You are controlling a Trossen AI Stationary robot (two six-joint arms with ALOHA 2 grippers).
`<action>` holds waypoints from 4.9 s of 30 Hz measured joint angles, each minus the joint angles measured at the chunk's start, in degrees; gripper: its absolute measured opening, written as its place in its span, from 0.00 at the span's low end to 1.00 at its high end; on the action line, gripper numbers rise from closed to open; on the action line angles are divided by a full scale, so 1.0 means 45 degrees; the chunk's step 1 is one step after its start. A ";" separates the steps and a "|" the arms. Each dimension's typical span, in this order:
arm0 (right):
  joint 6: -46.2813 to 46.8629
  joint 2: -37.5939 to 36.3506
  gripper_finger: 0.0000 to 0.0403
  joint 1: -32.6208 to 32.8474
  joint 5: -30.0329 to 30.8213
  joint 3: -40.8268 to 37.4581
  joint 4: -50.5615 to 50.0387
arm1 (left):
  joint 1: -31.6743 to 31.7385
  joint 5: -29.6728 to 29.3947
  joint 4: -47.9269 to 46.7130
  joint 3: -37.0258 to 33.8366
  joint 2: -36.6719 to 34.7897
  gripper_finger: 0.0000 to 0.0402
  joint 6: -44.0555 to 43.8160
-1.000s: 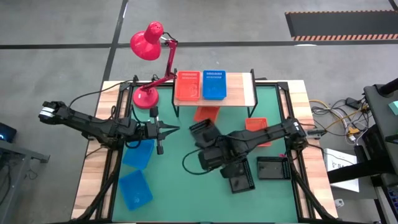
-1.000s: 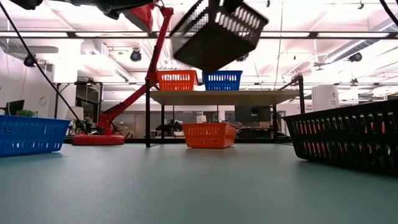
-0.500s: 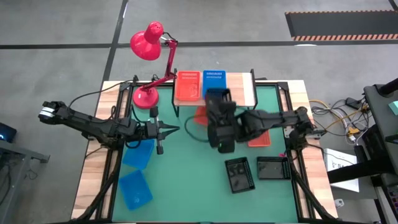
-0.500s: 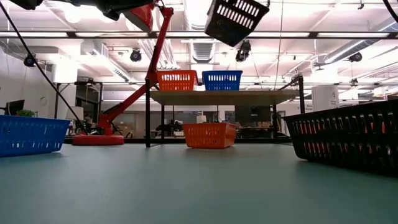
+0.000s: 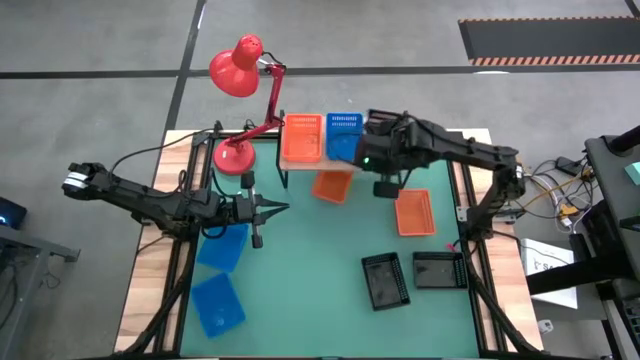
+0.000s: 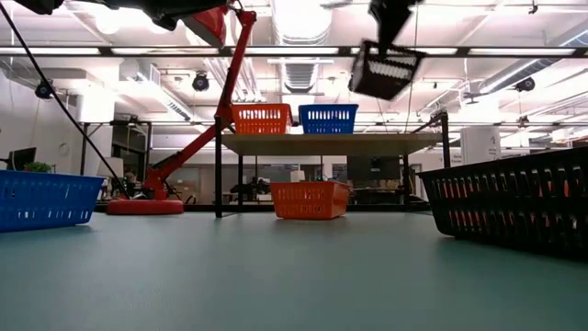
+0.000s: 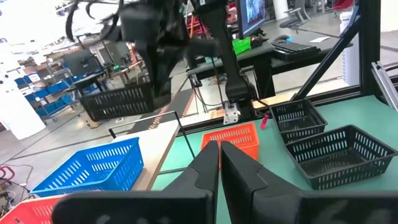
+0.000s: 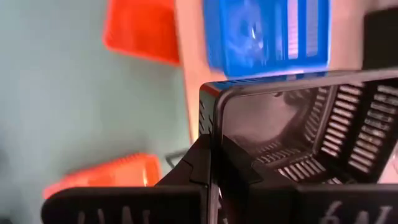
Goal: Stack baskets on shelf by color
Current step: Put the left black bin on the shelf, then stack the top orange bin on the other orange bin on the shelf
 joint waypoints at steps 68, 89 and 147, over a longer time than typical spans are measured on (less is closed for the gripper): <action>-0.0503 -0.1832 0.22 0.1397 -0.3966 -0.4996 0.9241 | 0.0000 0.0000 0.0014 -0.0019 0.0000 0.00 -0.0134; -0.3422 -0.5823 0.02 0.3639 -0.4414 -1.6996 2.4063 | -0.0491 0.0919 0.1415 -0.0121 0.1129 0.00 -0.2345; -0.3280 -0.8849 0.02 0.3523 -0.4291 -1.9174 2.4005 | 0.3278 0.0136 0.0585 0.3308 1.0462 0.18 0.2030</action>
